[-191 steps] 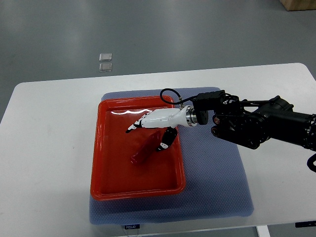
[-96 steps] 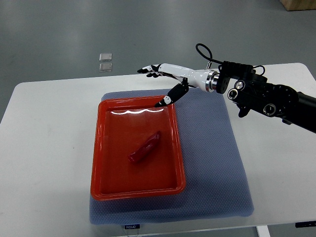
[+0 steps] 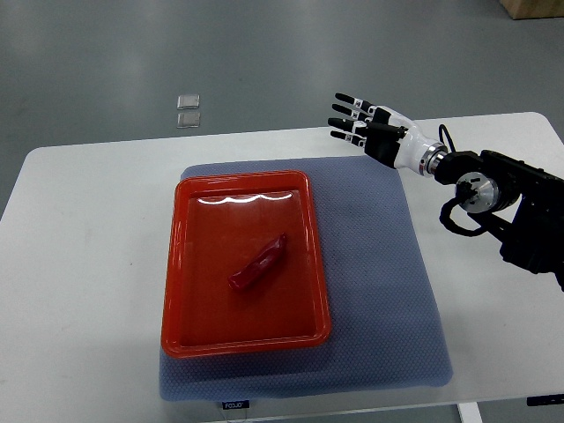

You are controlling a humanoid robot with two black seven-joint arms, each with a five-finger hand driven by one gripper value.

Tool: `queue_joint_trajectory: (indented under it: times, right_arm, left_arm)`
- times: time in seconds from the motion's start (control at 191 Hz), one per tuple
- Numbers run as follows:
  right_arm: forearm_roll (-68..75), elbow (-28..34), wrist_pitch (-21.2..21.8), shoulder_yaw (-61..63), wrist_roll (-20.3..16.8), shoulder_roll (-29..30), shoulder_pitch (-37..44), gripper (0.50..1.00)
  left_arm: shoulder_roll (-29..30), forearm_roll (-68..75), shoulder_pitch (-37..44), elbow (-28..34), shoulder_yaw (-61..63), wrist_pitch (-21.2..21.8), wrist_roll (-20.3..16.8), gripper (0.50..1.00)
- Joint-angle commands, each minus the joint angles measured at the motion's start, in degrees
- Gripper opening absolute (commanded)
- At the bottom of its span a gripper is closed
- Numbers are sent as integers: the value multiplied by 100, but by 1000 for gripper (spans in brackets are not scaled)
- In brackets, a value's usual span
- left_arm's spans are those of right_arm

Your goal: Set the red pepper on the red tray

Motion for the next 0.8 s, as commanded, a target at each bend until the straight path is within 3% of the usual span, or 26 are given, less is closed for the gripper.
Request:
queue_joint_trajectory:
  times: [0.0, 0.591, 0.79]
  right_arm:
    - [795, -63, 38, 61, -84, 5, -259, 913]
    - [1033, -195, 38, 70, -93, 49, -496, 913]
    - [1033, -195, 240, 70, -93, 40, -523, 915]
  left_arm:
    - [0, 0, 0, 0, 0, 0, -1, 1000]
    - [0, 0, 0, 0, 0, 0, -1, 1000]
    - [0, 0, 0, 0, 0, 0, -1, 1000]
